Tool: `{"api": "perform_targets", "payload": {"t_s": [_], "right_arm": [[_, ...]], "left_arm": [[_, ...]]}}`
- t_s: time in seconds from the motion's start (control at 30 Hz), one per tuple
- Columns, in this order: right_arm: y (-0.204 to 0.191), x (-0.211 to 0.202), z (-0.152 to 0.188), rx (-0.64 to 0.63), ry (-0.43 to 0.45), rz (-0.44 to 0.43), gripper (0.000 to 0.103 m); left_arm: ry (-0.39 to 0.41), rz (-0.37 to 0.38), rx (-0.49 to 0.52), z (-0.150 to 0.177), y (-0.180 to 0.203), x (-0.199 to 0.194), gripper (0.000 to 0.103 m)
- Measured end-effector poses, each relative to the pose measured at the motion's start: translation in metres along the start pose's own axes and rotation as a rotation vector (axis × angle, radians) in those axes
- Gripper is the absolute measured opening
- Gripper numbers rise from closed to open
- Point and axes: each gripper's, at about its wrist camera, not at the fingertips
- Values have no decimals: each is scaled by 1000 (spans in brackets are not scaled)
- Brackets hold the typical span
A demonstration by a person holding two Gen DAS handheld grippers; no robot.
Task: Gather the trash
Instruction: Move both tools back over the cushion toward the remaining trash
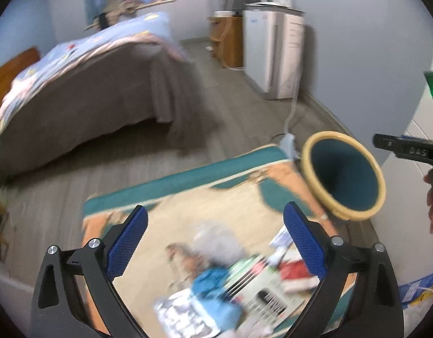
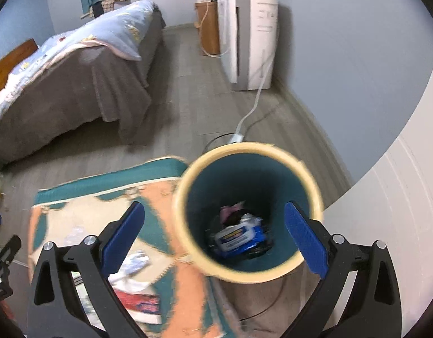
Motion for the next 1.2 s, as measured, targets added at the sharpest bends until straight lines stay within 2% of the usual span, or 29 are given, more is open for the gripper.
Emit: {"api": "perform_targets", "payload": {"t_s": [0.07,0.13,0.23,0.33,0.43,0.6,0.7,0.83,0.9,0.97,1.07,1.2], "right_arm": [[-14,-4,3,2,-14,-55,97],[-28,-10,6,-15,-15,-69,97],[-52,-18,11,-35,-7,-92,97],[-77,-17,21,-54,-43,-115,97],[-103,-12,30,-93,-90,-97,97],[-122,-13,43,-120,-74,-20,97],[-123,-11,51,-85,-78,-82,97],[-123,4,66,-85,-152,-69,97],[-122,8,69,-70,-175,-66,97],[-123,10,72,-90,-176,-78,97],[-126,14,80,-140,-181,-52,97],[-124,24,88,-151,-230,-54,89]], "left_arm": [[-6,-42,-41,8,-22,-10,97],[-19,-64,-87,16,-43,-19,97],[-24,-114,-128,28,-58,-28,98],[-23,-147,-147,41,-68,-32,98],[-49,-165,-170,50,-78,-29,98],[-51,-167,-166,61,-95,-27,98],[-57,-200,-172,67,-105,-25,98],[-83,-202,-176,73,-112,-19,98],[-104,-171,-187,76,-110,-16,98],[-99,-161,-184,80,-104,-13,98],[-110,-148,-154,87,-91,-4,98],[-145,-129,-173,99,-82,10,98]]}}
Point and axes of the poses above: each gripper's, at about its wrist camera, not at the fingertips, and x roughly the way its jaws point, y to its right, z to its underside, and after that the axes turned 6 degrees about -x, right-handed
